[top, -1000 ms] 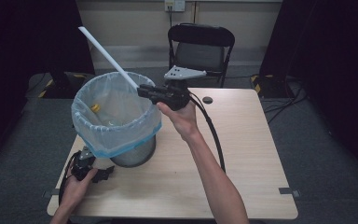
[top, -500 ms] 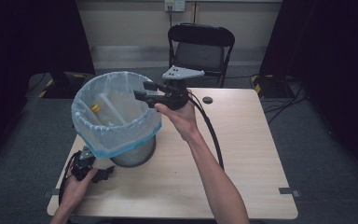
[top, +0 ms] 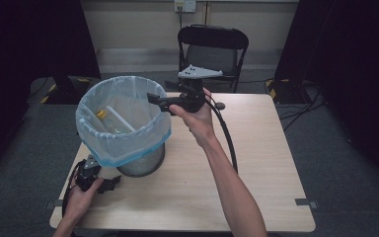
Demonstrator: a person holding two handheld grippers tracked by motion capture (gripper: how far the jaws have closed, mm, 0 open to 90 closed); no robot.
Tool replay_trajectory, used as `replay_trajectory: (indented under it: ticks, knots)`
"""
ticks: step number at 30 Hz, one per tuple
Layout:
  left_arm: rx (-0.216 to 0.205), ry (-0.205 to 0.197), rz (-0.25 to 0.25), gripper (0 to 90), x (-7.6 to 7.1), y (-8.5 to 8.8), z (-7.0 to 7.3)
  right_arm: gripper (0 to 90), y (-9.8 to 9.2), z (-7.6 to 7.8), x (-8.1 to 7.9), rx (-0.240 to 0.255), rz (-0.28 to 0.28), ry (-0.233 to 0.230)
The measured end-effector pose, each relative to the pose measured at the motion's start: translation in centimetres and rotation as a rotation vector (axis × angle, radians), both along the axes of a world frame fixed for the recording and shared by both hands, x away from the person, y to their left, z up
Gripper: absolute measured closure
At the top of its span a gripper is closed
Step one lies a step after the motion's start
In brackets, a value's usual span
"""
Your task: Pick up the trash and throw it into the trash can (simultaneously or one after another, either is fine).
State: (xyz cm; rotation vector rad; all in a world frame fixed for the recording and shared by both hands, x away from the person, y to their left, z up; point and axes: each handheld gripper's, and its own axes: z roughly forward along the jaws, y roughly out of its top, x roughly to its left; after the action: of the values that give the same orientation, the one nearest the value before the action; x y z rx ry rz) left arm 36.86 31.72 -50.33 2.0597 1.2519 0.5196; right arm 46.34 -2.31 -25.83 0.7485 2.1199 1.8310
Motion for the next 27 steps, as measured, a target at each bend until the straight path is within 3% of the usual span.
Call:
replay_trajectory:
  ticks: [14, 16, 27]
  knots:
    - [0.000, 0.000, 0.000, 0.3, 0.0, 0.0, 0.0, 16.1, -2.8, -0.3, 0.1, -0.004, -0.101, 0.007]
    - [-0.004, -0.001, 0.002, 0.3, 0.0, 0.0, 0.0, 15.5, -3.5, -0.5, 0.2, 0.001, -0.133, 0.017]
    - [-0.004, -0.001, 0.002, 0.3, 0.0, 0.0, 0.0, 14.2, -5.8, -1.6, 0.5, -0.012, -0.198, 0.044]
